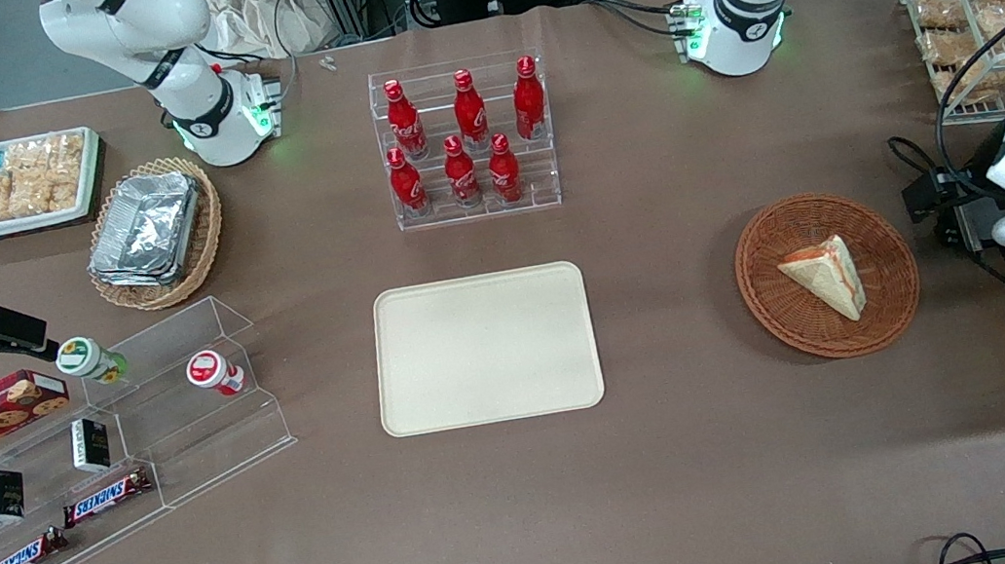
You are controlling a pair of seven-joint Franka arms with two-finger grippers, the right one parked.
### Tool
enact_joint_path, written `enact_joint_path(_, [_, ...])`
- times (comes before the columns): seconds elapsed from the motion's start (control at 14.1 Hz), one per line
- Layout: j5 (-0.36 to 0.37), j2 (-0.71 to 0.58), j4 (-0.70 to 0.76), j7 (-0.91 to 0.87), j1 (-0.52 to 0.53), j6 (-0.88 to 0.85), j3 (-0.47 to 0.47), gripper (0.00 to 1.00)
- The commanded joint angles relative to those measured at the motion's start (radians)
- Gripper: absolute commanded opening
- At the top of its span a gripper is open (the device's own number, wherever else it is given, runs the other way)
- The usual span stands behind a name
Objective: Place sandwich from basket to tray
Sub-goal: 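Move the left gripper over the wrapped sandwich in the wicker basket, then lower the left gripper and close it on the wrapped sandwich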
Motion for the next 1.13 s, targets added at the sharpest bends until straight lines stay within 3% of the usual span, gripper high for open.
enact_joint_path(0.0, [0.006,0.038,0.049,0.023,0.016,-0.043,-0.009,1.0])
enact_joint_path(0.35, [-0.024,0.11,0.001,-0.016,0.019,-0.025,-0.004,1.0])
enact_joint_path(0.57, [-0.061,0.083,-0.14,-0.171,0.02,0.135,-0.001,1.0])
enact_joint_path(0.78, [-0.06,0.081,-0.266,-0.499,0.019,0.308,-0.003,1.0])
enact_joint_path(1.06, [-0.058,0.084,-0.414,-0.595,0.019,0.448,-0.001,1.0])
